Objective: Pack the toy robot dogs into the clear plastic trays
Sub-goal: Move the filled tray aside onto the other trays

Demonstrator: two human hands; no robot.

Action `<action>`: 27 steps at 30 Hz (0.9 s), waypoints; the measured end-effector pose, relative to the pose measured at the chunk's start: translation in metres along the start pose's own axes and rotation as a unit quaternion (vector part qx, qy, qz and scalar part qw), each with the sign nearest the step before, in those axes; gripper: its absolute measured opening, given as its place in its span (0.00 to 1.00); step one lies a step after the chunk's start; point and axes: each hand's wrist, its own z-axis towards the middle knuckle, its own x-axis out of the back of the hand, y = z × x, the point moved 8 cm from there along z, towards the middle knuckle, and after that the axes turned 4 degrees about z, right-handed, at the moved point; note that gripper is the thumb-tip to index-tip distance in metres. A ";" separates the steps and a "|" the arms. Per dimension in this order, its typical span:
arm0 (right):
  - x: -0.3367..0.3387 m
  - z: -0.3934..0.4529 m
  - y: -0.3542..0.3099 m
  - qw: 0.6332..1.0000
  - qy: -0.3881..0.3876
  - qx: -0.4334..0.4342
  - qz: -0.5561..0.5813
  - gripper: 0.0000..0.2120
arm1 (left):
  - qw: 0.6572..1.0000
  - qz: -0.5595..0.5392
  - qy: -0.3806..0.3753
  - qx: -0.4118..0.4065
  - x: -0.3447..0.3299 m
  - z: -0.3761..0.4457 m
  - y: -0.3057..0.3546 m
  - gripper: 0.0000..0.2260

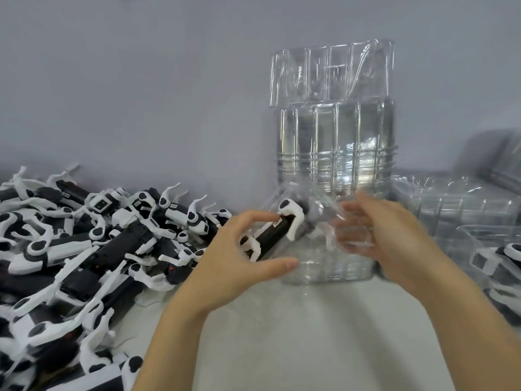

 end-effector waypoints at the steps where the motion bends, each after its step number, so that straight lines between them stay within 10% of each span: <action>1: 0.001 0.000 0.004 0.999 -0.016 -0.021 -0.030 0.19 | 0.999 0.039 -0.010 -0.003 -0.001 -0.001 0.003 0.29; 9: -0.019 -0.018 0.013 0.978 -0.134 -0.055 -0.149 0.44 | 0.963 0.254 -0.079 -0.029 -0.023 -0.004 0.021 0.34; 13: -0.012 -0.024 0.015 0.976 -0.112 -0.050 -0.179 0.32 | 0.962 0.249 -0.113 -0.021 -0.036 -0.004 0.024 0.41; 22: 0.031 -0.029 0.008 0.989 -0.080 -0.070 -0.102 0.24 | 0.995 0.064 -0.005 0.080 -0.018 0.003 0.013 0.37; 27: 0.047 -0.030 -0.002 0.995 -0.074 -0.056 -0.024 0.31 | 0.944 -0.191 -0.037 0.268 -0.041 -0.009 -0.006 0.36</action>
